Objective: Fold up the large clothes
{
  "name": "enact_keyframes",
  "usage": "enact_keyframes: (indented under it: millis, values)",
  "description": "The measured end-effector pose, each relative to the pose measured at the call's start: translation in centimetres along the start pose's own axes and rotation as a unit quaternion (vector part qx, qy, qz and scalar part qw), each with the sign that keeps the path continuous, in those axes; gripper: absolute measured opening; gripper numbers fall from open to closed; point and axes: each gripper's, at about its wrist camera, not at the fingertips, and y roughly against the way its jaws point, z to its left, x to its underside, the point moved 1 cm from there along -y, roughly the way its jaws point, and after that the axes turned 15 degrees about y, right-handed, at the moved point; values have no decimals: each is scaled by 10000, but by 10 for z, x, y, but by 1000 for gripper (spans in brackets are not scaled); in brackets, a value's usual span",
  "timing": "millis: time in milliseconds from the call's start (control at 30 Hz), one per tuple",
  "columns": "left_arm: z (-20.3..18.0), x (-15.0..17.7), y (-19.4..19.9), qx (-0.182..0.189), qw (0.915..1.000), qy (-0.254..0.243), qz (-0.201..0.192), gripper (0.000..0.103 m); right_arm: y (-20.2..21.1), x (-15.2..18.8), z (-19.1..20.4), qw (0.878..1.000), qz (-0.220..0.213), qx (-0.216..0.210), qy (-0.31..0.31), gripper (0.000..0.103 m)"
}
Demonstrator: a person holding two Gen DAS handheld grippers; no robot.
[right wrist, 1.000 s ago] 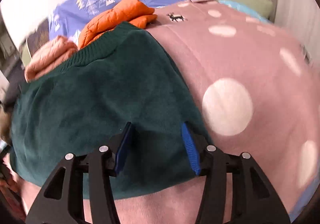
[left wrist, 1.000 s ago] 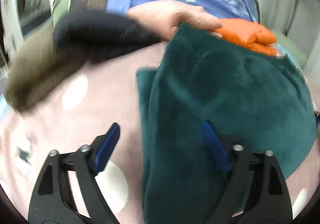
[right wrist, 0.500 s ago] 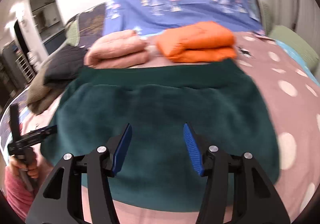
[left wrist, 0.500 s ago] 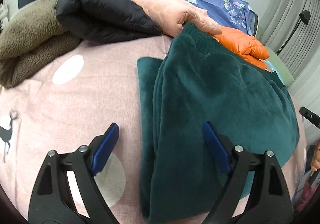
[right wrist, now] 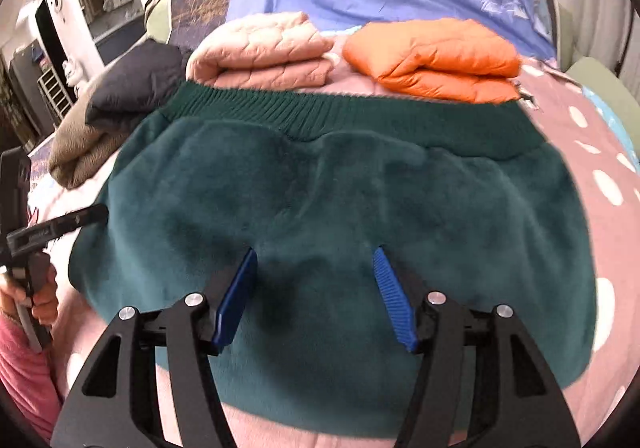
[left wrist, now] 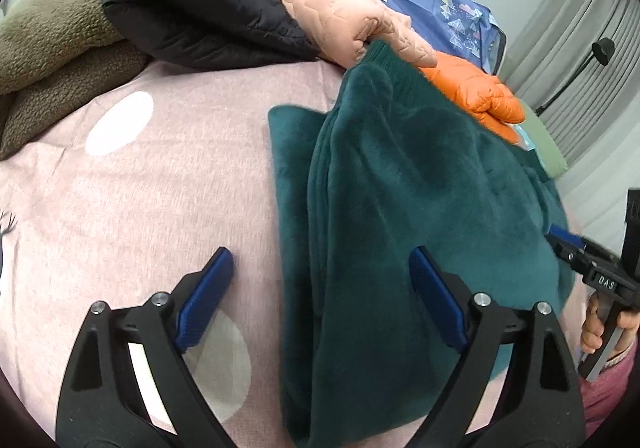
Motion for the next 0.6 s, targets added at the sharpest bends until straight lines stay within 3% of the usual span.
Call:
enact_keyframes:
  millis: [200,333,433,500,600]
  values:
    - [-10,-34,0,-25,9997,-244,-90,88,16,-4,17,9982,-243,159,522,62]
    - [-8,-51,-19,11,9999,-96,92,88,4,-28,-4,9991,-266,279,156,62]
    - [0,-58,-33,252,9993,198,212,89,-15,-54,-22,9991,-211,344,-97,58]
    - [3,-58,-38,338,9987,299,247,89,-42,-71,-32,9972,23,727,-153,53]
    - [6,-56,-42,433,9985,269,209,89,-110,-65,-43,9966,742,229,-288,52]
